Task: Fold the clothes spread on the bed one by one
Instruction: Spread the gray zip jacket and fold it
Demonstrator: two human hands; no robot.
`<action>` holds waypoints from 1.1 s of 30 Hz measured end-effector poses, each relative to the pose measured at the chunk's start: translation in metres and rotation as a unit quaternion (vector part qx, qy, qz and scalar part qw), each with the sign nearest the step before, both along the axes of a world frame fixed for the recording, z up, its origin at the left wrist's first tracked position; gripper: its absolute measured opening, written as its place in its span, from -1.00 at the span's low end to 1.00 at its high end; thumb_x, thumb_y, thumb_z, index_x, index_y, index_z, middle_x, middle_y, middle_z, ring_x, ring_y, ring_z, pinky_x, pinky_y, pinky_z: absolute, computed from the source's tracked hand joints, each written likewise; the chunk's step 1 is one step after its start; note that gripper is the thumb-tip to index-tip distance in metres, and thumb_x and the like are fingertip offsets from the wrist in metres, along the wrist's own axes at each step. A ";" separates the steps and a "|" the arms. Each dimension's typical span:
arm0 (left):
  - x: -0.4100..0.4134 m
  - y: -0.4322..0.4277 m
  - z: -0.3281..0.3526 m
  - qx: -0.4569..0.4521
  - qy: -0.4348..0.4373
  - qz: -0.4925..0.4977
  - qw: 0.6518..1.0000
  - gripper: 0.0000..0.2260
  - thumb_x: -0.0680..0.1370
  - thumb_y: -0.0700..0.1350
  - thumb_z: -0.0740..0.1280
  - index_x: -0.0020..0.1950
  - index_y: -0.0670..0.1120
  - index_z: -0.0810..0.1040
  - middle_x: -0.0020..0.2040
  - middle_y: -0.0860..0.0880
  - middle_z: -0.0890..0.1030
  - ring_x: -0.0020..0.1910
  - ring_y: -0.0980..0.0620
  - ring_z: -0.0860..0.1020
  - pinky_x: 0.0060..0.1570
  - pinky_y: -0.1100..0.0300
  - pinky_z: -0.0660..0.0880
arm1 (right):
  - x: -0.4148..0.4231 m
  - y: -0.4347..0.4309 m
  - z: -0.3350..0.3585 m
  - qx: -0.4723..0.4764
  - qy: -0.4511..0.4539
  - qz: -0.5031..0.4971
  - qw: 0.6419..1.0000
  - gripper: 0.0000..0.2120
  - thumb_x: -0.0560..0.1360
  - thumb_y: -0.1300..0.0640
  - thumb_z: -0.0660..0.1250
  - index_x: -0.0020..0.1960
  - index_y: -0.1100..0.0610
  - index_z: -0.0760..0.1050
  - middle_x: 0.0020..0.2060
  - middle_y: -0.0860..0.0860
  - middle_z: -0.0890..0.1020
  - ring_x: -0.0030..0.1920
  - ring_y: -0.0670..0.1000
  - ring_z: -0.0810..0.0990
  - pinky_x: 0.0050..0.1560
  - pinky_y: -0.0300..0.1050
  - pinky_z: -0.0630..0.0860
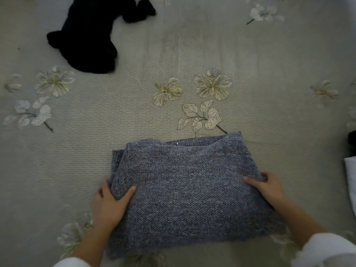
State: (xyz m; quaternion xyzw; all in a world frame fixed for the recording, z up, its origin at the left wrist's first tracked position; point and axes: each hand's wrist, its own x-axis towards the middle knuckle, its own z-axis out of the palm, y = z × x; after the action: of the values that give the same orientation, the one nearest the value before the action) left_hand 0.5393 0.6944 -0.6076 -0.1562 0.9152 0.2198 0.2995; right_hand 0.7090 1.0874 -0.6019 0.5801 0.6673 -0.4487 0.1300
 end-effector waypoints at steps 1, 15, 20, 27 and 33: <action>0.002 -0.005 0.000 0.004 -0.015 0.019 1.000 0.03 0.21 0.44 0.33 0.54 -0.05 0.10 0.42 -0.25 0.29 0.35 -0.28 0.34 0.33 -0.20 0.30 | 0.005 -0.002 0.001 -0.024 -0.003 -0.020 1.000 -0.23 0.26 0.03 0.60 0.33 0.28 0.34 0.18 0.19 0.54 0.10 0.19 0.56 0.17 0.15 0.50; 0.016 0.006 0.079 0.156 -0.067 0.021 0.985 -0.83 0.33 -0.22 0.49 -0.10 -0.12 0.62 -0.27 -0.03 0.64 -0.31 0.08 0.56 -0.43 0.26 0.39 | -0.003 -0.046 0.083 -0.038 0.046 0.031 0.998 -0.85 0.40 0.13 0.42 -0.05 0.14 0.59 -0.22 0.06 0.66 -0.24 0.03 0.60 -0.32 -0.17 0.47; 0.035 0.026 0.133 0.214 -0.043 -0.075 0.973 -0.76 0.38 -0.24 0.45 -0.02 -0.06 0.51 -0.19 0.00 0.61 -0.25 0.08 0.56 -0.39 0.27 0.42 | 0.021 -0.069 0.138 -0.057 0.073 0.031 0.995 -0.96 0.44 0.12 0.37 -0.12 0.01 0.53 -0.19 0.03 0.65 -0.16 0.07 0.62 -0.21 -0.13 0.49; 0.044 0.064 0.203 0.241 -0.009 -0.200 0.950 -0.83 0.37 -0.21 0.45 -0.10 -0.07 0.54 -0.30 -0.07 0.61 -0.33 -0.04 0.57 -0.33 0.19 0.44 | 0.109 -0.063 0.209 0.006 0.135 -0.057 0.989 -0.96 0.41 0.18 0.41 -0.16 0.06 0.60 -0.30 -0.01 0.69 -0.34 -0.02 0.65 -0.40 -0.21 0.50; 0.070 0.140 0.248 0.254 0.021 -0.347 0.903 -0.81 0.40 -0.20 0.45 -0.06 -0.04 0.52 -0.31 -0.06 0.61 -0.37 0.00 0.56 -0.39 0.20 0.43 | 0.172 -0.049 0.252 0.048 0.173 -0.141 0.974 -0.86 0.47 0.01 0.41 -0.04 0.05 0.55 -0.19 -0.02 0.65 -0.24 0.01 0.64 -0.31 -0.19 0.47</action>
State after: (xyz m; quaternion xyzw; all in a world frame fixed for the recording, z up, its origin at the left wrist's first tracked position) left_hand 0.6090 0.8345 -0.3600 0.2575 0.8308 0.3300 0.3668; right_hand 0.8806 1.0381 -0.3501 0.5876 0.6118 -0.5235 -0.0802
